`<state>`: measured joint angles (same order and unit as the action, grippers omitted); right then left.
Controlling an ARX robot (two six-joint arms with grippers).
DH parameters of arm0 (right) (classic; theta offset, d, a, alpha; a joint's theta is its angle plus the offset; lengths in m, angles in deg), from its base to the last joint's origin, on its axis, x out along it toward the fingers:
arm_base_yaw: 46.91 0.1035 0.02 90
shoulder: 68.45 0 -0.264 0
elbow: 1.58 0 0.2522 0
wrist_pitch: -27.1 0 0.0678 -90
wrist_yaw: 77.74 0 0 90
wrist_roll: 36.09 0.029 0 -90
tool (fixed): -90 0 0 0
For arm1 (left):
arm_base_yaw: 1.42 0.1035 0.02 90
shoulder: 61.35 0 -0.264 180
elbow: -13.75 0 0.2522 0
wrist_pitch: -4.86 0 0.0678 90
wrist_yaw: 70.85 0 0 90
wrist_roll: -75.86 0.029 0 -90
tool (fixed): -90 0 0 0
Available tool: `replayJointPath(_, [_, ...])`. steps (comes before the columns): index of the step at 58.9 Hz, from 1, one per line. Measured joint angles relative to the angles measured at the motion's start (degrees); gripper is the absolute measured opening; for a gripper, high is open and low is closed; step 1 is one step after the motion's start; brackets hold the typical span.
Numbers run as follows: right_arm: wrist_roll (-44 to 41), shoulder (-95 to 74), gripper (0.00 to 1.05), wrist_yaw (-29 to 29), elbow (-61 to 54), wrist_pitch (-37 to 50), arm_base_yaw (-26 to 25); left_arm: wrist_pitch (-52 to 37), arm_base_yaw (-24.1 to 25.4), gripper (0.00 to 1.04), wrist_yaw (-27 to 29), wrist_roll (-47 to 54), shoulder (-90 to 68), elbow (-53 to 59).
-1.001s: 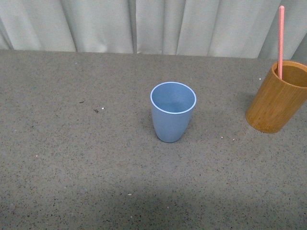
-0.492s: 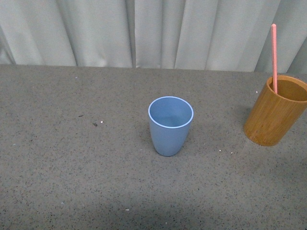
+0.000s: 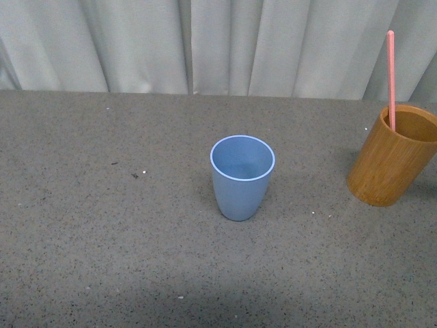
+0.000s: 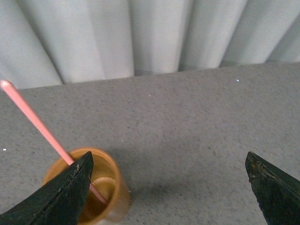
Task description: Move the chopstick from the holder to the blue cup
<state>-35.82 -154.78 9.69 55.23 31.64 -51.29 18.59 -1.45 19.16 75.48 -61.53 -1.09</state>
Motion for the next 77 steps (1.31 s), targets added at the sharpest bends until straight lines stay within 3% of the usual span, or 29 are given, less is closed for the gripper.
replayJointPath(20, [0.98,-11.63,0.95,-0.33,7.69,2.01,8.15,0.00,0.00,0.98,0.00,0.00,0.00,0.00])
replayJointPath(71, [5.18,-30.82,0.95,2.23,20.26,6.01,10.43,0.00,0.00,0.98,0.02,0.00,0.00,0.00])
replayJointPath(77, [5.77,-31.39,0.83,1.97,20.26,7.08,10.45,0.00,0.00,0.98,0.00,0.00,0.00,0.00])
